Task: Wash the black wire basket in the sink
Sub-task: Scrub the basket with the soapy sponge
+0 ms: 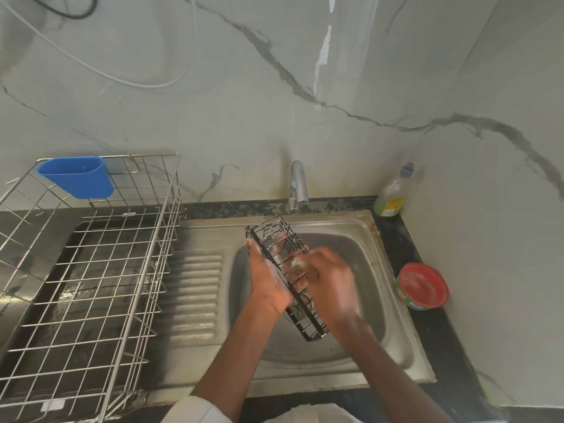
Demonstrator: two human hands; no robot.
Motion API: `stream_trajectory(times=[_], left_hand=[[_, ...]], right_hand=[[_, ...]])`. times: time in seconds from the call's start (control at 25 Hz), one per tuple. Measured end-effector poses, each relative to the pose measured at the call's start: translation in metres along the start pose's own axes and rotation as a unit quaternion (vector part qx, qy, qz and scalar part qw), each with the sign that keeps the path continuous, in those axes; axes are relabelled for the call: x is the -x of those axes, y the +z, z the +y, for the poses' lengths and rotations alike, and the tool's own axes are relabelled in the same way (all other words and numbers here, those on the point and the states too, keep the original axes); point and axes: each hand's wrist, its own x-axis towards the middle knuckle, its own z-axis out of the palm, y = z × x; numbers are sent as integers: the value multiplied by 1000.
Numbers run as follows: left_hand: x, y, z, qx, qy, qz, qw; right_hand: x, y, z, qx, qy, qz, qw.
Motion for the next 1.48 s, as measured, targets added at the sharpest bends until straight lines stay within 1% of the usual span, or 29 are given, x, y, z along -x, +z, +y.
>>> stream_trajectory(times=[0.04,0.08,0.12,0.2,0.24,0.36,0.4,0.44,0.52,0.56,0.6,0.68,0.72,0.76,0.84,0.88,1.0,1.12,1.2,1.28,1.4,1.48], left_hand=[[2,1,-1,-5,-1,3,1000],[3,1,0,-10,-1,3,1000],[3,1,0,-13,-1,7,1000],[2,4,2,-3,-3,7,1000],[2,5,2,6,-7,-1,1000],[5,6,-2,31,-35,-20,999],[5,5,0,39,-42,-22,998],[4,4,3,41,-44,-23,998],[2,1,12,46,-19,-9,999],[0,-1,15,49,0,0,999],[-1,-2,18,49,11,7,999],[-2,0,17,55,11,17,998],[-1,1,16,52,8,23,998],[-1,1,15,46,3,27,999],[2,2,14,50,-1,32,998],[3,2,14,45,0,31,998],[9,4,8,-26,4,22,999],[14,6,-1,-102,0,0,995],[15,7,-1,-123,-3,-19,992],[16,5,4,-109,-8,-17,994],[8,-2,12,-69,6,13,997],[5,-5,12,-59,8,13,998]], right_hand=[[-5,-2,6,2,66,22,998],[-5,-1,9,3,105,29,994],[-3,4,6,1,94,30,995],[4,16,-10,-9,8,14,1000],[1,22,-17,-17,-7,11,1000],[-26,25,-24,-24,33,40,998],[-29,23,-24,-26,15,28,999],[-27,21,-24,-24,-30,2,999],[-12,11,-16,-20,-122,-53,991],[-6,4,-8,-19,-128,-58,990],[-4,-3,2,-19,-100,-44,994],[-6,-8,15,-10,1,6,1000],[-5,-4,11,-4,27,6,1000],[-1,3,2,1,15,-10,1000],[7,14,-15,-9,-50,-50,997],[4,14,-17,-22,-55,-51,997],[-29,6,-8,-22,27,0,999],[-75,10,-11,-17,44,-20,999],[-95,13,-15,-17,69,-32,997],[-89,10,-15,-15,51,-60,997],[-31,-2,-10,3,-34,-111,993],[0,-8,-4,2,-63,-129,990]])
